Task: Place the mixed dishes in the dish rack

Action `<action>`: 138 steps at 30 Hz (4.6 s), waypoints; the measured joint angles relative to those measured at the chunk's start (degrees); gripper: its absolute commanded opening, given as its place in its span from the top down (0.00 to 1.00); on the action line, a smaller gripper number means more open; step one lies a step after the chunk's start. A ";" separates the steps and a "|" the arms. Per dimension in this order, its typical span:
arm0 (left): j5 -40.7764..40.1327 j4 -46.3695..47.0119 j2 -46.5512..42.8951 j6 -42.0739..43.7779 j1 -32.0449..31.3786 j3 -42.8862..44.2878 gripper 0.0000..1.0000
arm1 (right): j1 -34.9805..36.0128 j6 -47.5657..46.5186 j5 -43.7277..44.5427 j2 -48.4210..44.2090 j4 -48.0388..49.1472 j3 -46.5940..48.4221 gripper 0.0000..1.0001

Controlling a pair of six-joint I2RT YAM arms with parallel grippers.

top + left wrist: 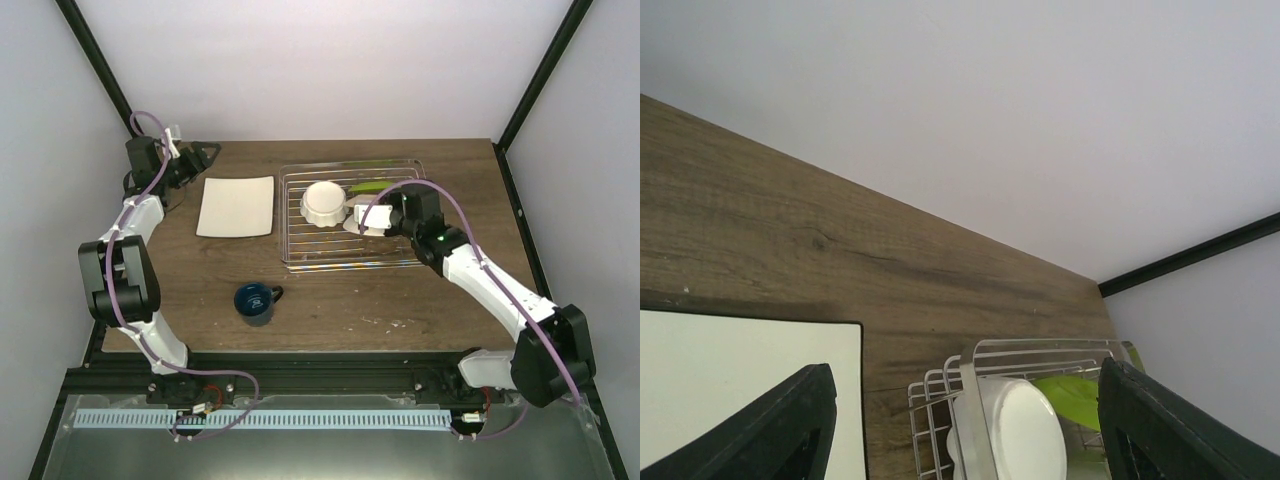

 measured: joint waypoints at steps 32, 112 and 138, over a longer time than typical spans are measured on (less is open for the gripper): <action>-0.02 0.22 1.70 -0.83 0.33 1.62 0.27 | -0.02 -2.58 1.29 2.80 1.97 4.07 0.99; -21.35 -32.28 11.85 10.25 1.33 14.99 0.25 | 5.73 38.60 -3.37 6.16 -11.78 20.90 0.41; -16.20 -29.90 10.40 5.66 1.90 -4.17 0.25 | 5.73 57.99 -10.25 11.56 -15.72 29.90 0.42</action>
